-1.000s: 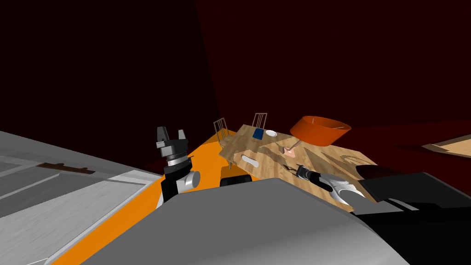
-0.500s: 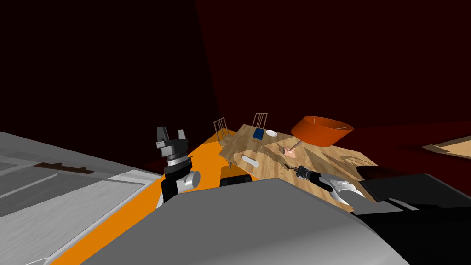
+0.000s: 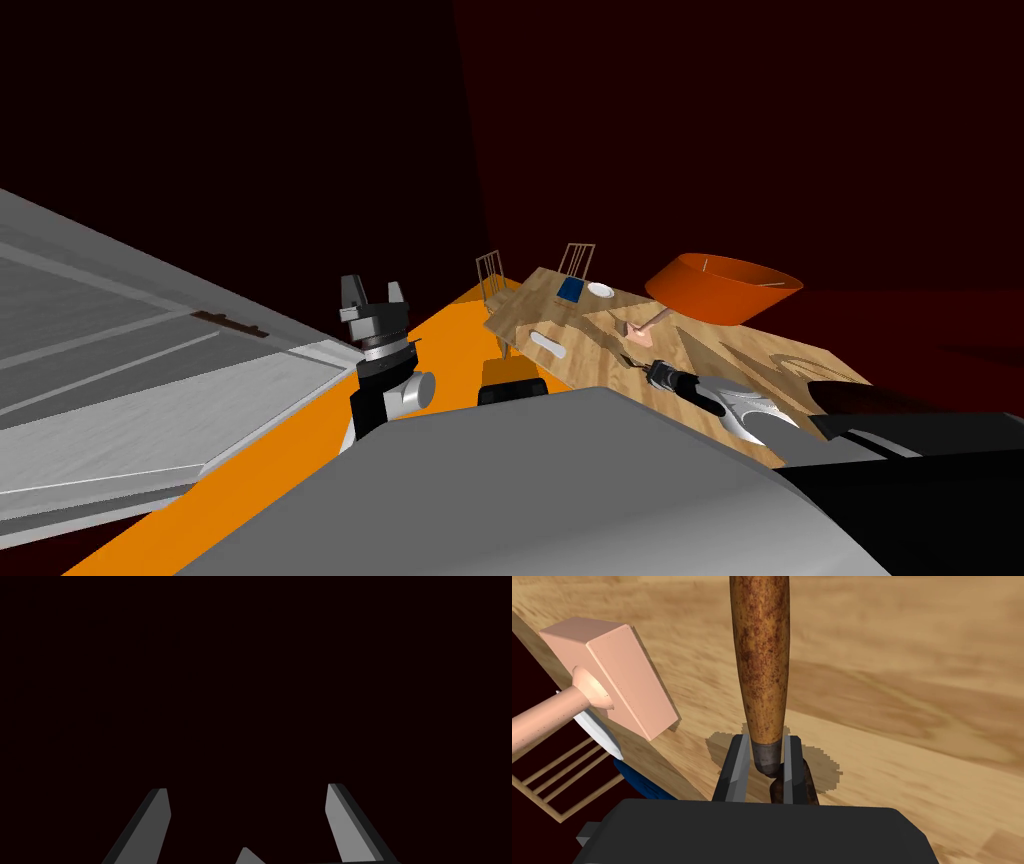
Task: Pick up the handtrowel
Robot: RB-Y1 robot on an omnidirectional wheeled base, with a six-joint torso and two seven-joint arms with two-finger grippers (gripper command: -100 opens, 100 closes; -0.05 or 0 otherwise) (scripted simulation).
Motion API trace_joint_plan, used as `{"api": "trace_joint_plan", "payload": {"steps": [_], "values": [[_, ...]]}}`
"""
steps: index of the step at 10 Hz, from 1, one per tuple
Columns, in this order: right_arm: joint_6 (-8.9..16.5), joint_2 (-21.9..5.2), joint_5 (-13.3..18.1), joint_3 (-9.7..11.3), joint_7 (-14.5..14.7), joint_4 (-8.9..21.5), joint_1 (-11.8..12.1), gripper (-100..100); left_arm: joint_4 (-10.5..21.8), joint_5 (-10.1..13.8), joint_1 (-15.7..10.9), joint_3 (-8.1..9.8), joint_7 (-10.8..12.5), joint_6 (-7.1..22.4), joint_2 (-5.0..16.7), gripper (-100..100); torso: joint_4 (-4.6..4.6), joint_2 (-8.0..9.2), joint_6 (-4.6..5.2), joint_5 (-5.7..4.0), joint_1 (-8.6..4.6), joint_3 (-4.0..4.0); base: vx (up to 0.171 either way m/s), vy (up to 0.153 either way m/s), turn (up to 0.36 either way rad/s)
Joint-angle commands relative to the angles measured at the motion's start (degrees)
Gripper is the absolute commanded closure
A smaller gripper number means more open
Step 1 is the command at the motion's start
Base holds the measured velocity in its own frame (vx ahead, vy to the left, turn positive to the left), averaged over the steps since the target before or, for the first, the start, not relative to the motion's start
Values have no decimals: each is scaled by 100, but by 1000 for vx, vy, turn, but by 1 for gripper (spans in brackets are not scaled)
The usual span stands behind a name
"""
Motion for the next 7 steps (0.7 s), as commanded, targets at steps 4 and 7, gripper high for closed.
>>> {"api": "trace_joint_plan", "payload": {"steps": [4,7], "values": [[453,-298,-379,579,-727,-214,87,100,0,0,1,0,0,0,0,0,-2,-12,0,1,3,-7,-125,-3,203],[739,-488,-617,946,-1195,-360,139,100,0,0,-1,0,0,0,0,0,4,10,-10,1,0,6,-166,-3,251]]}}
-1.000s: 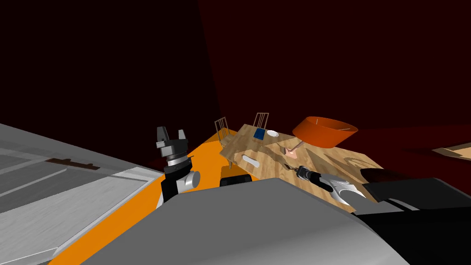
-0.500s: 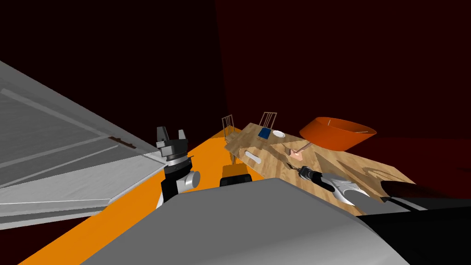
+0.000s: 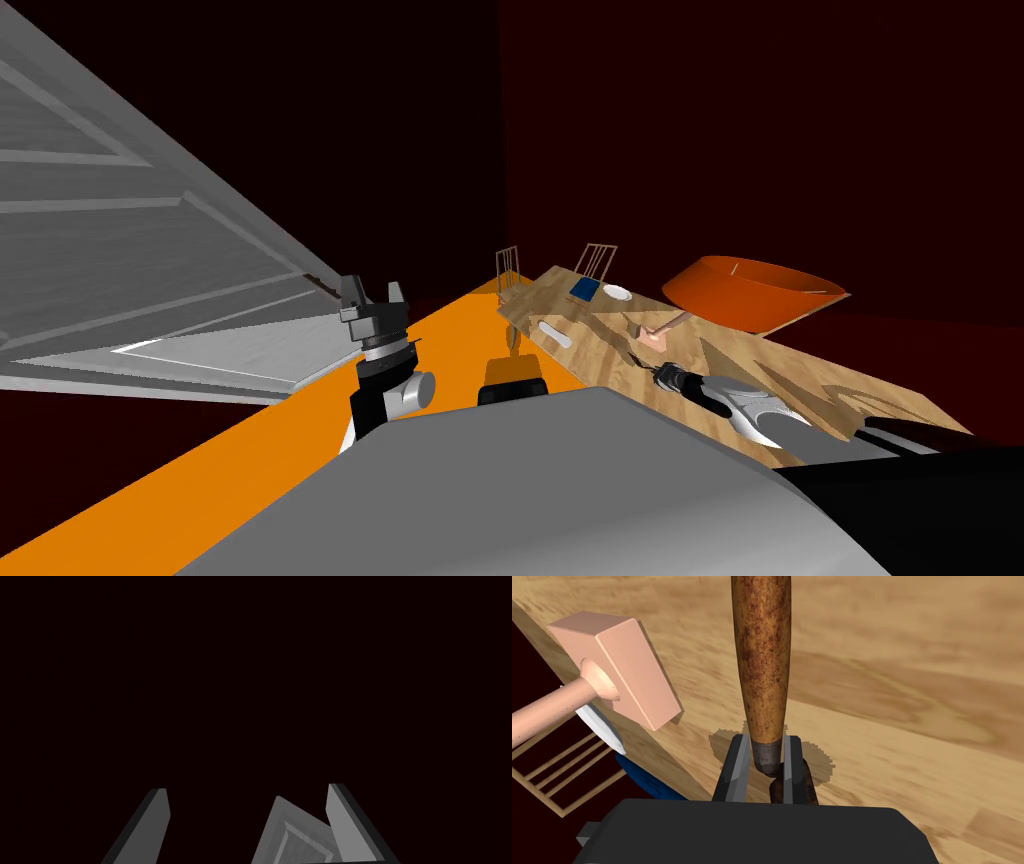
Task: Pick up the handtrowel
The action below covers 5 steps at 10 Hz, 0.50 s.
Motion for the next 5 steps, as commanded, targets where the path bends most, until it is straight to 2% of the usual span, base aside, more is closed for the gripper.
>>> {"api": "trace_joint_plan", "payload": {"steps": [1,2,3,4,5], "values": [[178,-105,-139,217,-286,-76,36,100,0,0,0,0,0,0,0,0,0,0,0,0,0,0,-114,25,184],[320,-200,-258,400,-456,-149,62,100,0,0,-1,-1,0,0,0,0,0,-7,-10,0,8,-4,-148,38,299],[320,-200,-258,400,-534,-149,62,100,0,0,-1,-1,0,0,0,0,1,-4,-13,1,13,-2,-105,27,107],[253,-147,-238,311,-382,-87,51,100,0,0,0,0,0,0,0,0,-2,-12,-3,2,10,-7,-35,10,1],[268,-151,-242,324,-415,-97,53,0,0,0,1,0,0,0,0,0,-5,-31,-2,1,3,-17,-9,3,-4]]}}
